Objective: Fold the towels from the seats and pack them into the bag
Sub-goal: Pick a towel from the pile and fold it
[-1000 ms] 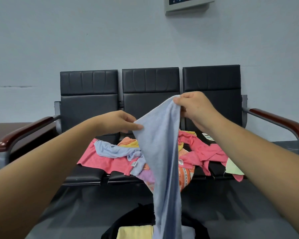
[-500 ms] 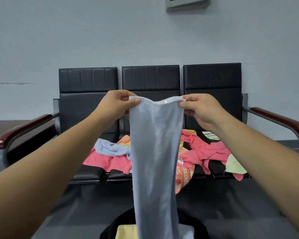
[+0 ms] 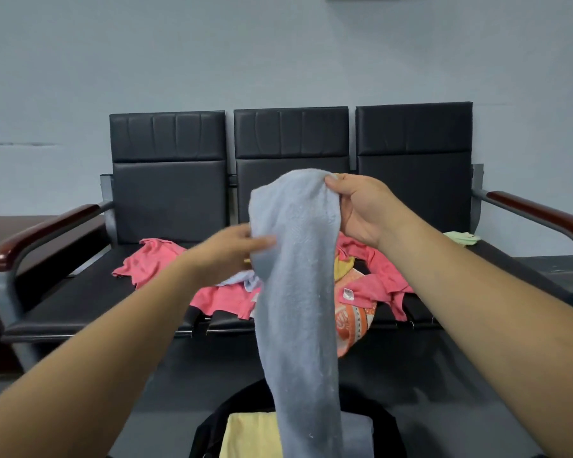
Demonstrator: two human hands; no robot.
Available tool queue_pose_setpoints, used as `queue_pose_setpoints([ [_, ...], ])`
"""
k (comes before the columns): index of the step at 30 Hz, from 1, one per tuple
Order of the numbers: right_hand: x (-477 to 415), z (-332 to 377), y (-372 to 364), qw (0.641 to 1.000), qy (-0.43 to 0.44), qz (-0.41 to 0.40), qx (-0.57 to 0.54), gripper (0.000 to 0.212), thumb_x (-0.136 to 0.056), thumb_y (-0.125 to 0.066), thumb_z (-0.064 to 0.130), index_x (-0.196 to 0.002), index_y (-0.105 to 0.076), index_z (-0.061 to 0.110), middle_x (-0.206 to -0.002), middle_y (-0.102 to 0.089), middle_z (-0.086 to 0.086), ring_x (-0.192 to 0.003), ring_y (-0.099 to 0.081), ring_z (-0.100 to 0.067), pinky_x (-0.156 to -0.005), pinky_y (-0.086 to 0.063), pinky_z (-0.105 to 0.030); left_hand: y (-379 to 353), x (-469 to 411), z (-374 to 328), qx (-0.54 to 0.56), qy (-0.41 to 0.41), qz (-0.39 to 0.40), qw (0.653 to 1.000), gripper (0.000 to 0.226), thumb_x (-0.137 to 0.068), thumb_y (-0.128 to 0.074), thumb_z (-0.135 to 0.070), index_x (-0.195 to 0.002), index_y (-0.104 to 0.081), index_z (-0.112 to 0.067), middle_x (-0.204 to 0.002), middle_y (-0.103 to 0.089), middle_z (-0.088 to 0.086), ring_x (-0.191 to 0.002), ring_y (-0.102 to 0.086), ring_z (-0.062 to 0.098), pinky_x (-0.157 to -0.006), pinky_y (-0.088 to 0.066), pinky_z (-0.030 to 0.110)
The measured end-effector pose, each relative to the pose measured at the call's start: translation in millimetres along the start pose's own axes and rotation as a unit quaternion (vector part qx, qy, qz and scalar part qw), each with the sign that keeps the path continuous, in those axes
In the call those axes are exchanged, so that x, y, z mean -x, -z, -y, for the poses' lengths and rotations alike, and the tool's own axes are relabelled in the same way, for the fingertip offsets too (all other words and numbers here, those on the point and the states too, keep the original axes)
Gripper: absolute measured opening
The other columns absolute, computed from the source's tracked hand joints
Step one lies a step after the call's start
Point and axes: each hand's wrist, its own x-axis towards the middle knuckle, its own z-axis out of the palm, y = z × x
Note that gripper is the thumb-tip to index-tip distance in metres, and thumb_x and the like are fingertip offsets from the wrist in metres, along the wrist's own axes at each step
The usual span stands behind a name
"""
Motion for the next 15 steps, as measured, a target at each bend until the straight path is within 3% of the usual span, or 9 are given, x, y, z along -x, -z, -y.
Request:
queue_pose_setpoints([
  [3, -8.6, -4.2, 3.2, 1.000, -0.013, -0.007, -0.005, 0.030, -0.103, -0.047, 0.004, -0.125, -0.060, -0.012, -0.120, -0.069, -0.025, -0.110, -0.070, -0.033, -0.095, -0.058, -0.043, -20.2, 4.4, 48.1, -0.084, 0.058, 0.068, 0.992, 0.036, -0.080, -0.083, -0.029, -0.108, -0.077, -0.008, -0.119, -0.073, 0.013, -0.116, -0.064, 0.027, -0.114, -0.041, 0.052],
  [7, -34.7, -19.6, 31.1, 0.991, -0.045, -0.118, 0.048, 0.030, -0.095, -0.056, -0.004, -0.123, -0.060, -0.013, -0.119, -0.068, -0.027, -0.100, -0.072, -0.033, -0.079, -0.061, -0.042, -39.6, 13.1, 70.2, 0.082, 0.090, 0.085, 0.989, 0.028, -0.087, -0.072, -0.015, -0.111, -0.073, -0.001, -0.120, -0.071, 0.018, -0.116, -0.063, 0.030, -0.110, -0.047, 0.043],
  [11, -43.7, -42.8, 63.6, 0.967, -0.187, -0.163, 0.062, 0.036, -0.103, -0.046, -0.001, -0.139, -0.051, -0.006, -0.136, -0.061, -0.019, -0.119, -0.062, -0.030, -0.092, -0.049, -0.040, -49.3, 15.8, 62.5, 0.240, 0.080, 0.134, 0.958, 0.051, -0.095, -0.058, -0.017, -0.144, -0.052, -0.006, -0.145, -0.052, 0.022, -0.133, -0.052, 0.039, -0.109, -0.042, 0.050],
  [13, -40.8, -56.1, 73.0, 0.962, -0.219, -0.151, 0.057, 0.037, -0.104, -0.045, 0.000, -0.141, -0.049, -0.004, -0.139, -0.059, -0.018, -0.126, -0.058, -0.029, -0.096, -0.045, -0.037, -52.1, 12.2, 59.5, 0.289, 0.073, 0.141, 0.944, 0.054, -0.092, -0.060, -0.018, -0.143, -0.052, -0.002, -0.143, -0.053, 0.024, -0.128, -0.055, 0.036, -0.103, -0.048, 0.047],
  [15, -37.0, -71.5, 80.9, 0.964, -0.229, -0.134, 0.035, 0.036, -0.104, -0.048, 0.002, -0.139, -0.052, -0.004, -0.133, -0.063, -0.020, -0.118, -0.063, -0.029, -0.100, -0.047, -0.037, -57.6, 5.5, 55.1, 0.332, 0.065, 0.128, 0.932, 0.046, -0.088, -0.067, -0.019, -0.130, -0.063, -0.002, -0.130, -0.063, 0.019, -0.118, -0.064, 0.030, -0.095, -0.055, 0.041],
])
